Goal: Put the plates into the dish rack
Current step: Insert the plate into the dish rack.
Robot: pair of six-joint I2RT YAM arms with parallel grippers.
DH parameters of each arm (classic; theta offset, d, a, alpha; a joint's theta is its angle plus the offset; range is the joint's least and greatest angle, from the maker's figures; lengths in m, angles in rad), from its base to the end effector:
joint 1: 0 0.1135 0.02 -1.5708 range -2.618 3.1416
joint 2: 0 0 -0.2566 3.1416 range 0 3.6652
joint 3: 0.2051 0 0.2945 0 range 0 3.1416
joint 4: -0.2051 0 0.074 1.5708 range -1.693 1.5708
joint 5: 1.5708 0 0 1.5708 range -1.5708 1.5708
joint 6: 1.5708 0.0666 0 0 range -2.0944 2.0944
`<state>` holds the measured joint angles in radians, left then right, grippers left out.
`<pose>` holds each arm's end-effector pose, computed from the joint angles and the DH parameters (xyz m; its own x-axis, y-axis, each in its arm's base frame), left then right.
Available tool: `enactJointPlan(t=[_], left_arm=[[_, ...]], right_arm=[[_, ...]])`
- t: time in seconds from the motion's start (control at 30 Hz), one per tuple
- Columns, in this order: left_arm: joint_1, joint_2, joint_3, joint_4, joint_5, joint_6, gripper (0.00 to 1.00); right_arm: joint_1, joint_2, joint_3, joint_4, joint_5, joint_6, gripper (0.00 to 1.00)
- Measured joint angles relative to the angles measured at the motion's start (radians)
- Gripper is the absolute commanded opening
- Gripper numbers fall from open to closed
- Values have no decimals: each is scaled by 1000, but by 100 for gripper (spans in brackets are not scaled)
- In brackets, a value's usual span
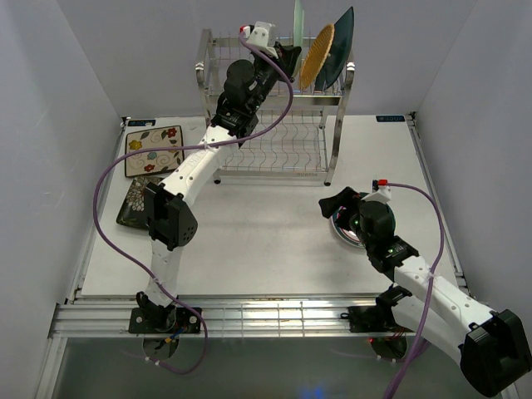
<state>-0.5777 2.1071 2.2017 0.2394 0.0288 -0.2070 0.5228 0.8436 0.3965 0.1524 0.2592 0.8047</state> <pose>0.4725 -0.3103 0.4671 0.1519 -0.3443 -0.9265 0.6130 0.7682 -0.1849 0.2405 0.1189 0.1944 -0.3691 0.5912 -0.7171 -0.0059 0.7701 0.6379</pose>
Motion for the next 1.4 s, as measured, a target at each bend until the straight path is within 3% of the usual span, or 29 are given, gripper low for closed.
enactJointPlan(t=[0.47, 0.57, 0.7, 0.77, 0.8, 0.93, 1.03, 1.4], left_arm=[[-1, -60, -108, 32, 19, 22, 0], [-5, -89, -145, 22, 28, 24, 9], [-5, -93, -156, 27, 43, 26, 11], [-5, -93, -158, 30, 50, 26, 16], [-5, -94, -159, 31, 50, 26, 29], [-3, -104, -163, 38, 63, 37, 58], [-4, -123, -165, 37, 69, 44, 70], [-1, -139, -164, 46, 91, 52, 72]], right_arm=[[0, 0, 0, 0, -1, 0, 87], [0, 1, 0, 0, -2, 0, 87], [0, 1, 0, 1, -7, 0, 87], [0, 3, 0, 1, -8, 0, 87], [0, 3, 0, 1, -8, 0, 87], [0, 3, 0, 2, -8, 0, 87], [0, 3, 0, 2, -8, 0, 87], [0, 3, 0, 3, -12, 0, 87]])
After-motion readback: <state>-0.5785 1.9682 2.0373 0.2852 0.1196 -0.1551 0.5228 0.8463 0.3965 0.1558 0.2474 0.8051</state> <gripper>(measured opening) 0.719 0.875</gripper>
